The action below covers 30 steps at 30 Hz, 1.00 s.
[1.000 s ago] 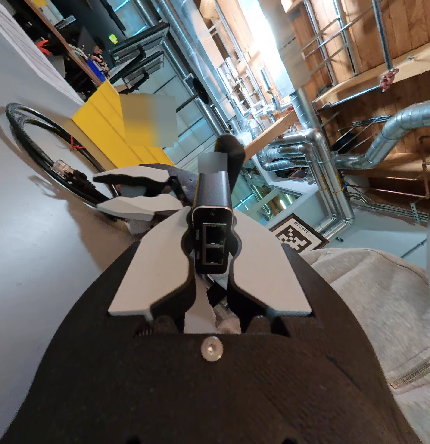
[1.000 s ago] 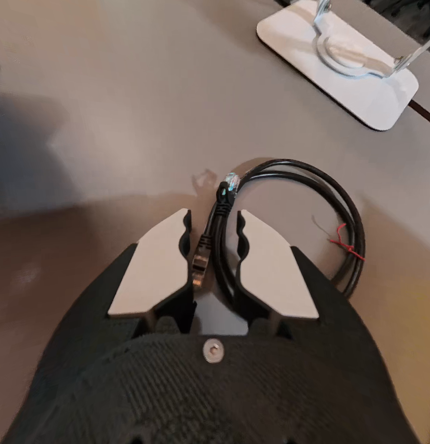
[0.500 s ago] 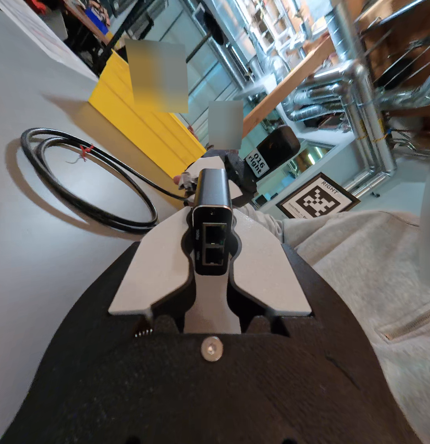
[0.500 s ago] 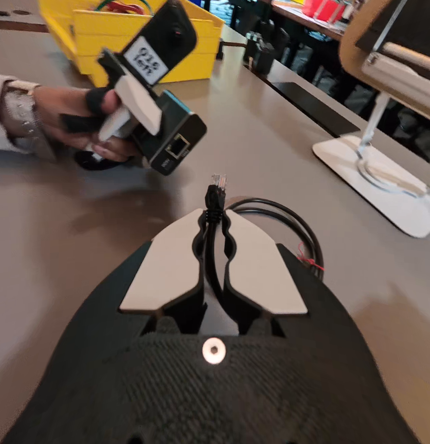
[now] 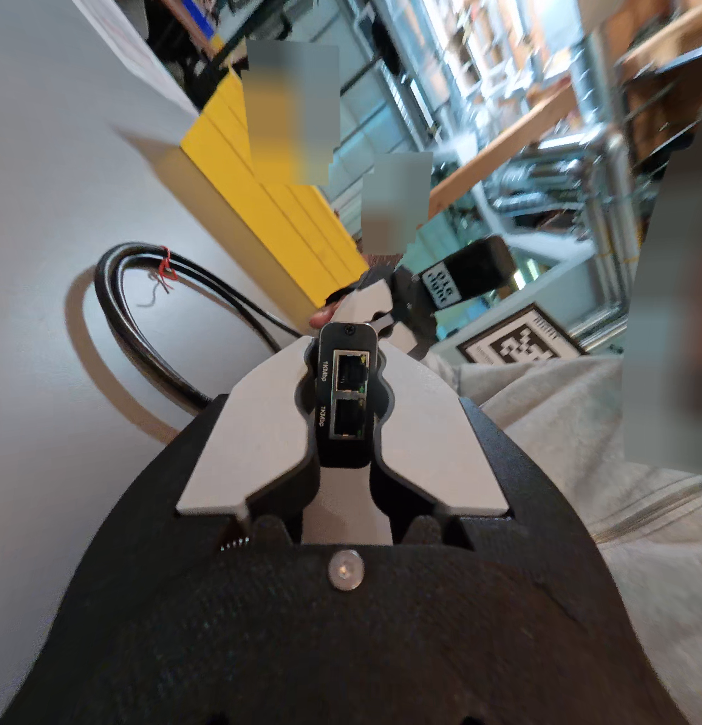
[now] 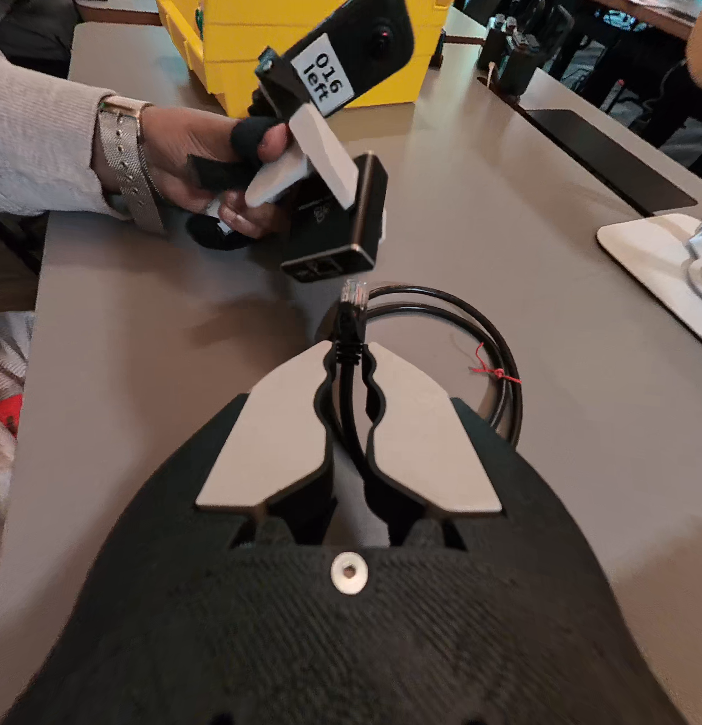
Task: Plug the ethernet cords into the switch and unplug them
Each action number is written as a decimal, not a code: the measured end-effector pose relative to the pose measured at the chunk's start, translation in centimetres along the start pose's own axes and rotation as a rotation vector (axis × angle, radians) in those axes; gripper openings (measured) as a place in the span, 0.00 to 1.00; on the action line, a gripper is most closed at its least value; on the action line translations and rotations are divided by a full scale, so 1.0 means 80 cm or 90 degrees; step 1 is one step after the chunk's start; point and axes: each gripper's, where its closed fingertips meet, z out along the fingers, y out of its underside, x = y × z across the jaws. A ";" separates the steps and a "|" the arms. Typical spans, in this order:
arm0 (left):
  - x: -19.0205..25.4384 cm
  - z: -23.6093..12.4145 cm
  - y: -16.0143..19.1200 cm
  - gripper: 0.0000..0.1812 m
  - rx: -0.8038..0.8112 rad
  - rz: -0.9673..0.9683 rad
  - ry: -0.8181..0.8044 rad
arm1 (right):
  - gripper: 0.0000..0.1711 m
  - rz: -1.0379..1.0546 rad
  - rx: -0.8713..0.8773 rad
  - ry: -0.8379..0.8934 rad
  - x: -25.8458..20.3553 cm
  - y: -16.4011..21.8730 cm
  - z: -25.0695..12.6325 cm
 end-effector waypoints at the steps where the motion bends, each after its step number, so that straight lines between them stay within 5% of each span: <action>1: 0.002 -0.004 -0.006 0.13 0.021 -0.011 0.013 | 0.07 0.010 -0.002 -0.002 -0.001 0.000 0.002; 30: -0.005 0.006 -0.005 0.13 0.064 -0.034 -0.013 | 0.07 -0.080 -0.039 0.072 -0.009 0.000 0.018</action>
